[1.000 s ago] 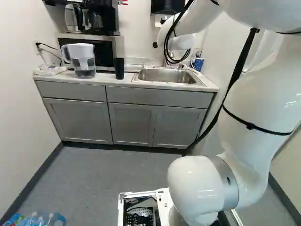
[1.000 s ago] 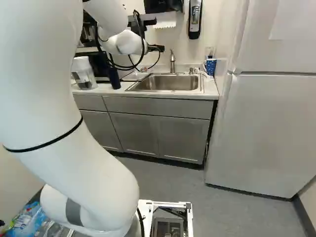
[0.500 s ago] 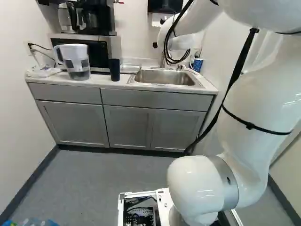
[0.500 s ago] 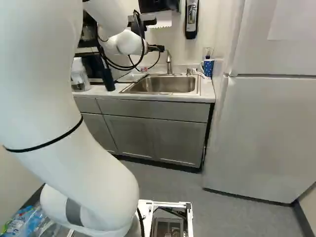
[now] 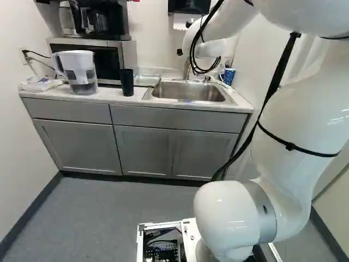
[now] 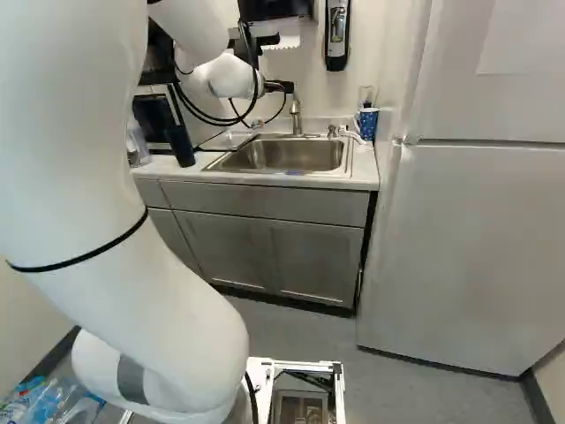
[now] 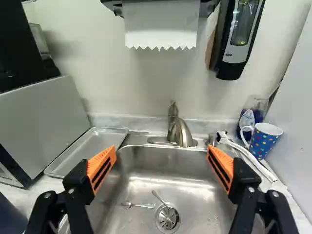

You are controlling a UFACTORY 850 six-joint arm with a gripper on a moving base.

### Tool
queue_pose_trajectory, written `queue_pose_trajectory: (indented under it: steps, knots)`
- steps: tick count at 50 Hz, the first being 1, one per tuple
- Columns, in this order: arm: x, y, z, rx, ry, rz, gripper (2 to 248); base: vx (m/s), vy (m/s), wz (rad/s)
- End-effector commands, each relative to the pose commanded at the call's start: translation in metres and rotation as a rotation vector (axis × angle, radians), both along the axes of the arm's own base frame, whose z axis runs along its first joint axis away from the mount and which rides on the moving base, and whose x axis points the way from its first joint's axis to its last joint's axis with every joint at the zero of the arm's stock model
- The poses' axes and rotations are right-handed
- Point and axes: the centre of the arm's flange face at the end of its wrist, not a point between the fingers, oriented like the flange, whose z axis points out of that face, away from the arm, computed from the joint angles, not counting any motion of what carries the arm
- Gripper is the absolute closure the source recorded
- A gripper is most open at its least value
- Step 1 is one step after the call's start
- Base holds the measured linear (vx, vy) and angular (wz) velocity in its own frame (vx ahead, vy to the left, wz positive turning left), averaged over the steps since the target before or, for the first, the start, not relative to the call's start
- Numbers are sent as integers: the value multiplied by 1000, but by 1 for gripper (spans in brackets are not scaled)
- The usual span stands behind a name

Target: Rinse the cup and place it in the tray

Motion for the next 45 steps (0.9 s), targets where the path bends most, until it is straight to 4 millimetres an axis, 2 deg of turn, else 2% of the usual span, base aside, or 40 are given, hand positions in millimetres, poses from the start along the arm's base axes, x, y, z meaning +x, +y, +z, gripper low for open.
queue_pose_trajectory:
  steps: [18,45]
  knots:
    - [0,0,0,0,0,0,3,73,-53,61]
    - [0,0,0,0,0,0,3,70,-38,182]
